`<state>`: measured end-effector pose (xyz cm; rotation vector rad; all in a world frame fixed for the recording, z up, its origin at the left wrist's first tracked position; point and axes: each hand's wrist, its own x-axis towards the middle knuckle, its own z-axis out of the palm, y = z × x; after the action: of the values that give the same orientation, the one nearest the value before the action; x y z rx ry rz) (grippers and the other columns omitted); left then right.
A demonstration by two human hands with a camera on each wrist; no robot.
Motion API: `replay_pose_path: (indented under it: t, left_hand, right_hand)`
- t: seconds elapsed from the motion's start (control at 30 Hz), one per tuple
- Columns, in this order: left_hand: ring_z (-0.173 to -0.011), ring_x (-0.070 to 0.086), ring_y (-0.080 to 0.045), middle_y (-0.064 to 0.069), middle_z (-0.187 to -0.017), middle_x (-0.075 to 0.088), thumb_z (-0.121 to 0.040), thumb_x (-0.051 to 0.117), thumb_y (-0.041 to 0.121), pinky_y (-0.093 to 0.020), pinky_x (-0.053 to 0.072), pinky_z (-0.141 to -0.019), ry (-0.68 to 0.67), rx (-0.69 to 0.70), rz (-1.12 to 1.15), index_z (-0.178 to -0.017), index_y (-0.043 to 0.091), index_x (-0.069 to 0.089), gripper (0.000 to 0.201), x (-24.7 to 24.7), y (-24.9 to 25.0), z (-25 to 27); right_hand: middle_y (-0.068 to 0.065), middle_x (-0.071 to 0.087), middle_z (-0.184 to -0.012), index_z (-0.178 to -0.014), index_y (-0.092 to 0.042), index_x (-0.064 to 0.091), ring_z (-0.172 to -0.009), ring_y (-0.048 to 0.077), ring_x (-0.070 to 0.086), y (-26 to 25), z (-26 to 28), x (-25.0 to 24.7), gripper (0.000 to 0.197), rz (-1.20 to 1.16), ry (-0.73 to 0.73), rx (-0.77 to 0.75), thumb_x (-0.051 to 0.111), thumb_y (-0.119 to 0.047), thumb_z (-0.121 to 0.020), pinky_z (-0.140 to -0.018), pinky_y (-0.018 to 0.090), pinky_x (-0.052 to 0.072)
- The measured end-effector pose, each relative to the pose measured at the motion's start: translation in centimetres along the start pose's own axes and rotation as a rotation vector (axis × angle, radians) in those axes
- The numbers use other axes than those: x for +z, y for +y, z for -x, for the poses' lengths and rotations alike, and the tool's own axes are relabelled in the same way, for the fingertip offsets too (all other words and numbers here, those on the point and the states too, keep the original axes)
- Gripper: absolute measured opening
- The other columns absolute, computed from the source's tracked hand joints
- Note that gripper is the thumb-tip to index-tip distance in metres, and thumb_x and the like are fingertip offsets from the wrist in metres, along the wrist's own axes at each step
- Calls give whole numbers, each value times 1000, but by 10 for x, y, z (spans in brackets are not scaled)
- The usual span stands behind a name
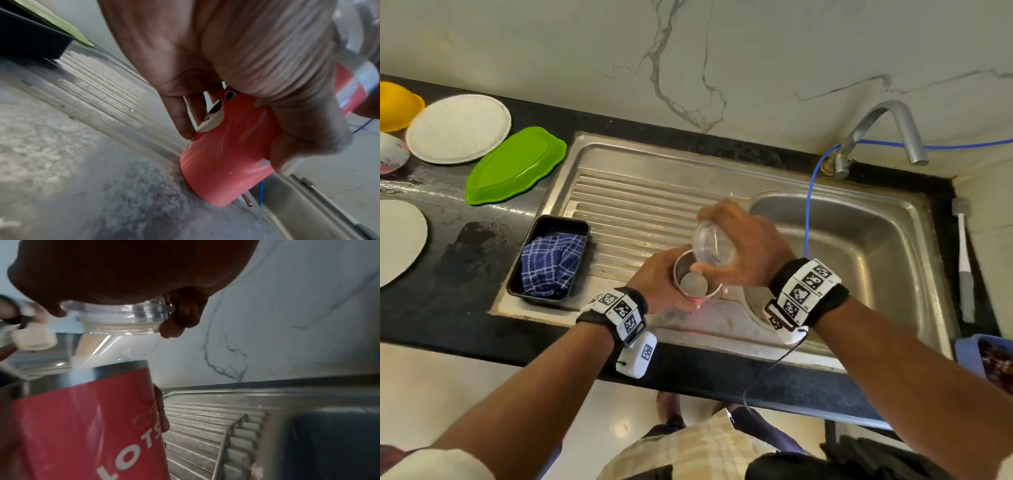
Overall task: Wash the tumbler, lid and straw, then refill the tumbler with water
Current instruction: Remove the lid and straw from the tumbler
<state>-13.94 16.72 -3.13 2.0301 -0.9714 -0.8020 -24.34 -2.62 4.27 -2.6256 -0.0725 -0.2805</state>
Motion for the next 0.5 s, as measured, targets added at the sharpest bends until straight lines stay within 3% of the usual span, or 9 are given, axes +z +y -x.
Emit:
replay_pose_path:
  t: [0.1, 0.23, 0.33, 0.5]
  left_hand:
    - [-103, 65, 7, 25, -107, 72, -49, 103, 23, -15, 51, -88, 51, 4, 40, -118, 46, 62, 84, 5, -2, 2]
    - [-107, 59, 16, 32, -111, 66, -49, 103, 21, -4, 41, -87, 68, -6, 48, -125, 50, 56, 94, 7, -4, 4]
    - [-105, 57, 20, 35, -109, 63, -49, 103, 22, 1, 38, -84, 69, -23, 41, -126, 51, 54, 96, 9, -6, 4]
    - [-108, 62, 11, 28, -114, 68, -48, 103, 24, -7, 44, -88, 79, -52, 65, -127, 52, 56, 96, 12, -8, 5]
  right_hand:
    - [-1, 61, -129, -136, -18, 51, -108, 16, 63, 12, 7, 2, 78, -110, 223, 192, 77, -65, -80, -87, 35, 55]
    - [3, 59, -136, -140, -13, 46, -120, 14, 57, 27, 1, 2, 87, -188, 281, 438, 85, -61, -78, -97, 28, 46]
    - [2, 56, -135, -137, -14, 48, -118, 13, 53, 40, -11, 6, 85, -149, 230, 394, 89, -56, -76, -96, 27, 44]
    - [3, 47, -139, -146, -25, 49, -114, 21, 58, 57, -41, 23, 87, -91, -9, 294, 91, -52, -75, -91, 32, 51]
